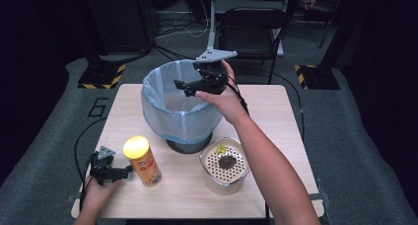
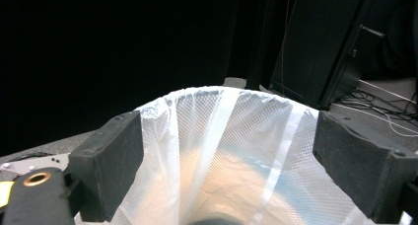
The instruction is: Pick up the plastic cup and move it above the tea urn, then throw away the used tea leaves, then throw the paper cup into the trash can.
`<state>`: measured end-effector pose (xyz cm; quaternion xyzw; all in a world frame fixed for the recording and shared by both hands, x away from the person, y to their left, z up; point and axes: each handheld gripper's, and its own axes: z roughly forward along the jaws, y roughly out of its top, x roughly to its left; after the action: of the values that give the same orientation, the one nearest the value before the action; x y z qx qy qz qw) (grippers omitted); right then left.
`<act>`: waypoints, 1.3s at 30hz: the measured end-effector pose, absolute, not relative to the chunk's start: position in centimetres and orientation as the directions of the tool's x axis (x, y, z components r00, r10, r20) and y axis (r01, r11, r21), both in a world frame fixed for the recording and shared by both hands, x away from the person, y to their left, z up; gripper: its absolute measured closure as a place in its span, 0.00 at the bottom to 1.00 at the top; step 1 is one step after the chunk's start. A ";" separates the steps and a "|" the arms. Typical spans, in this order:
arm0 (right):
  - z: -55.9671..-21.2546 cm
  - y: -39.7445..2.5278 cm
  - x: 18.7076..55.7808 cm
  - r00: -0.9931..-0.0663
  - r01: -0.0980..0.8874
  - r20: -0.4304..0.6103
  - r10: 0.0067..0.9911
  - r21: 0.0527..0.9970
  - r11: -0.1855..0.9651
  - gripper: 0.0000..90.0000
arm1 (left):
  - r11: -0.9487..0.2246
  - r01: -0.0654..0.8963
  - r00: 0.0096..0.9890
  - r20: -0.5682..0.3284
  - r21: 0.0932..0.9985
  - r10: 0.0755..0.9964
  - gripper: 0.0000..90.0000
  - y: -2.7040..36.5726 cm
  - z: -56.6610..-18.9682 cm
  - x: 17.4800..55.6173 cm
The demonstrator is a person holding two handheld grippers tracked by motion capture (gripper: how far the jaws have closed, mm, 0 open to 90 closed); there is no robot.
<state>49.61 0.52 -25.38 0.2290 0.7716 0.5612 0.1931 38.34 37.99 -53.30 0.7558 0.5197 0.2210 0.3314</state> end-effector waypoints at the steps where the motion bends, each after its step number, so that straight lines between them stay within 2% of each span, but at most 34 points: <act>1: -25.4 0.5 49.6 -0.819 0.134 -0.046 0.572 0.954 0.267 0.15 | -0.245 0.639 0.366 -0.008 0.729 0.931 0.00 38.0 -53.3 38.4; 14: -25.6 -2.5 47.5 -0.828 0.125 -0.064 0.557 0.947 0.294 0.16 | -0.247 0.644 0.368 -0.010 0.724 0.930 0.01 37.7 -53.1 37.9; 18: -25.8 -4.3 46.2 -0.815 0.130 -0.067 0.575 0.946 0.295 0.18 | -0.251 0.653 0.386 -0.029 0.715 0.922 0.08 37.9 -52.8 37.8; 21: -26.1 -5.9 45.4 -0.809 0.124 -0.074 0.583 0.948 0.293 0.19 | -0.200 0.654 0.385 -0.093 0.729 0.918 0.10 38.2 -52.4 37.6; 23: -26.4 -6.6 45.0 -0.795 0.129 -0.083 0.601 0.945 0.302 0.20 | -0.202 0.645 0.389 -0.089 0.737 0.917 0.10 38.2 -52.2 37.6; 25: -27.2 -8.5 44.4 -0.780 0.129 -0.078 0.621 0.951 0.281 0.26 | -0.188 0.618 0.406 -0.105 0.763 0.908 0.11 38.3 -51.3 37.1; 27: -27.8 -9.5 44.1 -0.761 0.138 -0.073 0.644 0.953 0.271 0.26 | -0.183 0.613 0.423 -0.124 0.769 0.898 0.11 38.1 -50.6 36.8; 28: -28.3 -10.1 43.9 -0.758 0.149 -0.072 0.648 0.948 0.280 0.26 | -0.216 0.597 0.449 -0.098 0.772 0.888 0.11 38.2 -50.3 36.7; 34: -30.5 -11.9 42.9 -0.732 0.169 -0.094 0.674 0.934 0.314 0.26 | -0.235 0.577 0.494 -0.104 0.782 0.863 0.11 37.7 -49.2 36.0; 36: -31.9 -12.9 42.6 -0.711 0.209 -0.073 0.699 0.928 0.310 0.26 | -0.209 0.573 0.490 -0.127 0.793 0.862 0.11 37.4 -49.0 35.8; 39: -32.7 -13.6 42.4 -0.698 0.217 -0.066 0.713 0.929 0.299 0.27 | -0.208 0.558 0.505 -0.130 0.804 0.853 0.11 37.2 -48.5 35.5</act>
<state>42.38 -13.58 -32.72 0.3029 0.7681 0.5089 0.2436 35.45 37.17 -48.45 0.7572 0.4658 0.1747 0.4232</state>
